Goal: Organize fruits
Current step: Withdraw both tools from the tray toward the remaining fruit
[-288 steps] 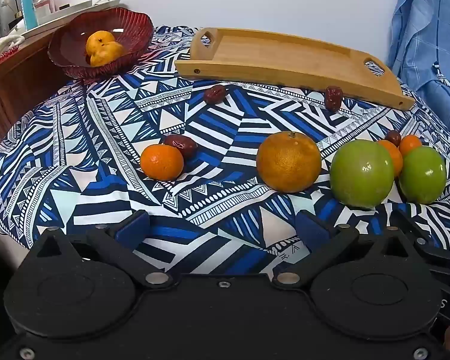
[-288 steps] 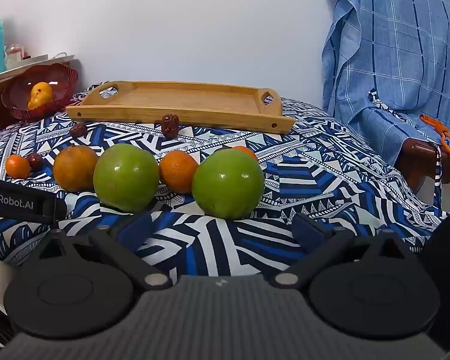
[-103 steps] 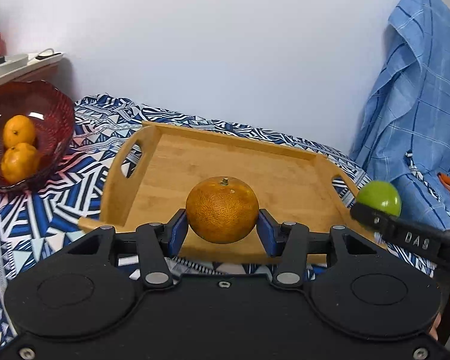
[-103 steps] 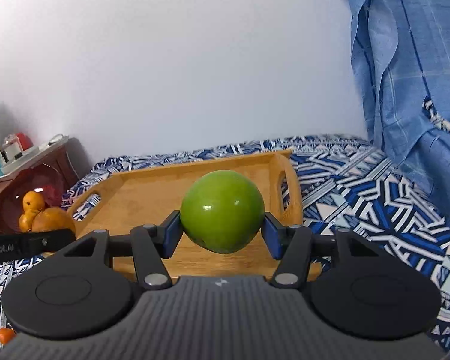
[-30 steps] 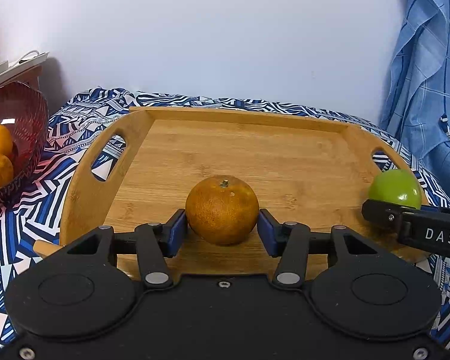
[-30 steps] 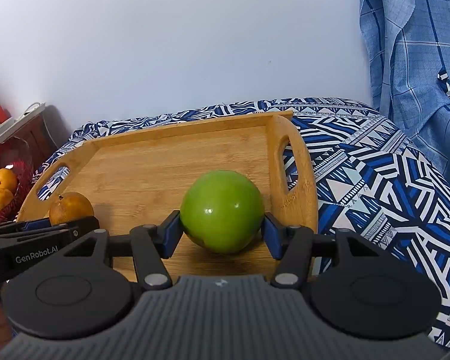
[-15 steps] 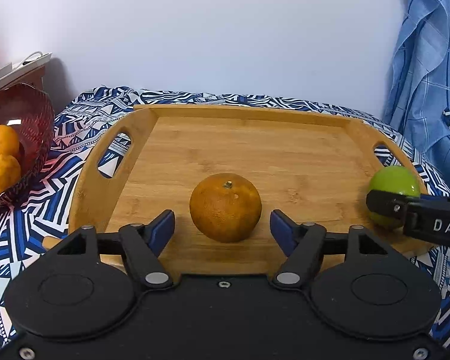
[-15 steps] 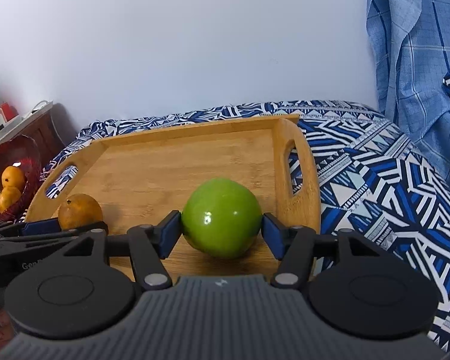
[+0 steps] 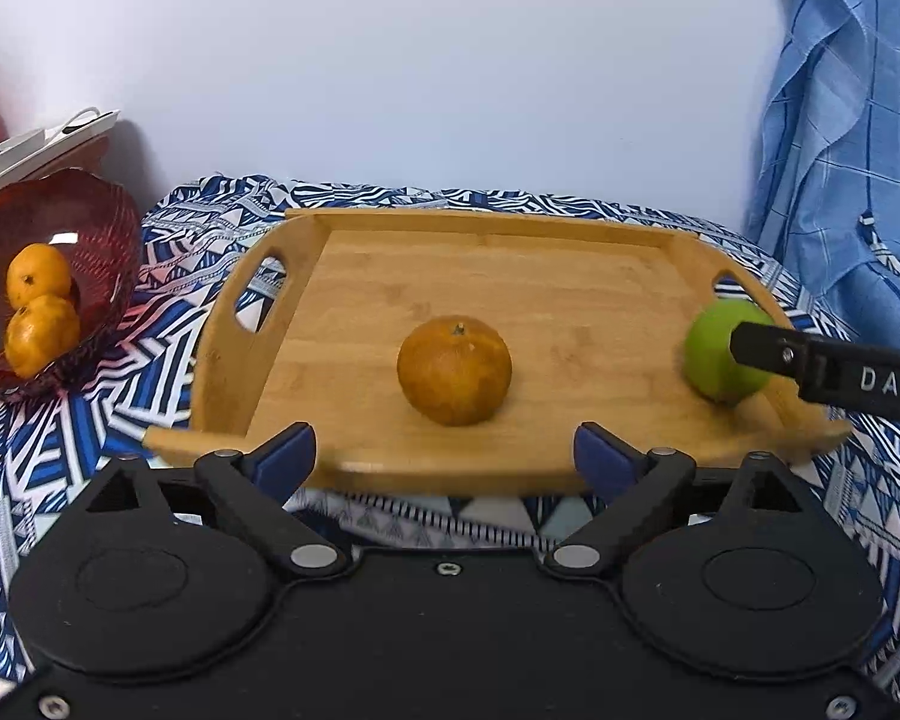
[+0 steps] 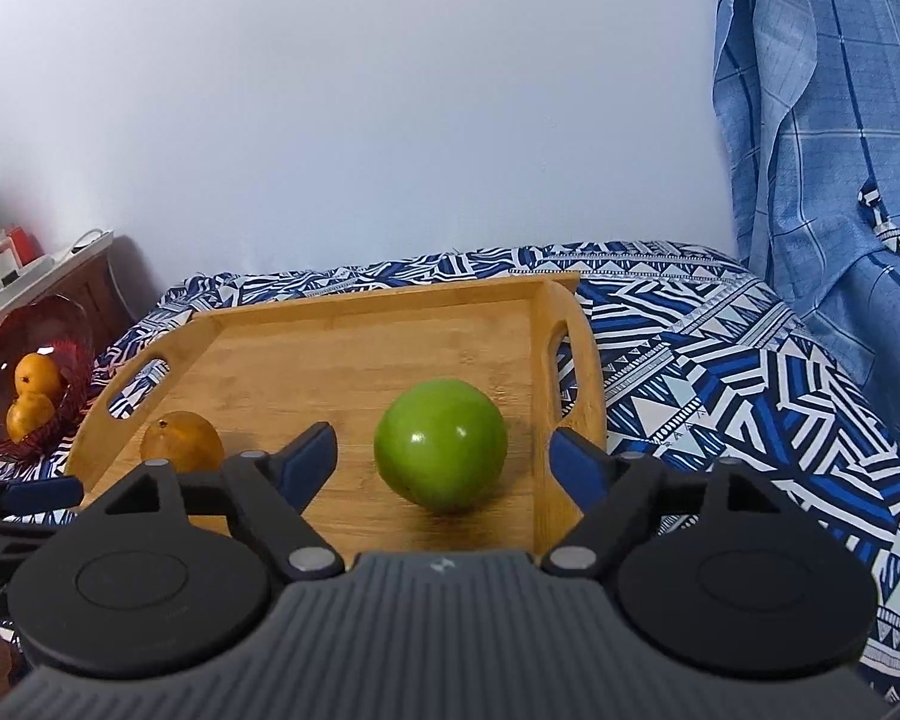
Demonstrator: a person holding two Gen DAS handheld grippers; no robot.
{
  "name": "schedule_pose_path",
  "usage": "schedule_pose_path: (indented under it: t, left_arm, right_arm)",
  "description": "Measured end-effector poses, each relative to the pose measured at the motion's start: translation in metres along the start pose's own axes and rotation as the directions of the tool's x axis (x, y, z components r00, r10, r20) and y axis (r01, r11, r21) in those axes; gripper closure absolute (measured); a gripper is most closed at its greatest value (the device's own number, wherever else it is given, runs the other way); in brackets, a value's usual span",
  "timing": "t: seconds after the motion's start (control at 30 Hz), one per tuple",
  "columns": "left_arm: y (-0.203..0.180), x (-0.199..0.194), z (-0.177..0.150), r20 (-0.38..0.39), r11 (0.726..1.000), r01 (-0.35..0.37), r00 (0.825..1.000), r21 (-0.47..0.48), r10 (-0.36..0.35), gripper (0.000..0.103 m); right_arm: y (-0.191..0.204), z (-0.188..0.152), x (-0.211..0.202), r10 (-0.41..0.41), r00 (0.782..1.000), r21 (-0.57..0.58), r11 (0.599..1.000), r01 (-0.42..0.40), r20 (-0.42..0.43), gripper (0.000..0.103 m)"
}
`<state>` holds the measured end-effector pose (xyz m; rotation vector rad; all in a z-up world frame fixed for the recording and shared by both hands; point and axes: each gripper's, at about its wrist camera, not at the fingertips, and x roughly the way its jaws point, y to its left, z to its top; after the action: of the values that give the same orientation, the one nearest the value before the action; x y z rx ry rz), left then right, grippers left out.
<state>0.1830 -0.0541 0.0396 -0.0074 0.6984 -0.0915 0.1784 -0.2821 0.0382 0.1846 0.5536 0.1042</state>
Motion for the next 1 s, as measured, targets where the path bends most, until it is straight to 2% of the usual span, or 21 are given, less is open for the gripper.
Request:
schedule_pose_path:
  t: [0.17,0.43,0.67,1.0]
  left_arm:
    - [0.002,-0.023,-0.017,-0.006,1.000,0.006,1.000,-0.004,-0.006,0.009]
    - [0.000,-0.060,-0.046,0.012,1.000,0.029,1.000,0.004,-0.029,0.006]
    - [-0.008,-0.090,-0.068,0.047,0.998,0.052,0.997,0.036,-0.054,0.002]
    - [-0.013,-0.118,-0.099,0.045,0.995,0.088,0.995,0.051,-0.090,0.000]
  right_arm:
    - [0.005,-0.008,-0.019,0.000,1.000,-0.031,1.000,0.001,0.023,0.011]
    - [0.021,-0.026,-0.053,-0.032,0.995,-0.162,0.986,0.048,0.100,0.002]
    - [0.020,-0.043,-0.072,-0.056,0.994,-0.113,0.991,0.067,0.092,0.002]
    - [0.027,-0.076,-0.103,-0.041,0.997,-0.092,0.995,0.047,0.070,0.002]
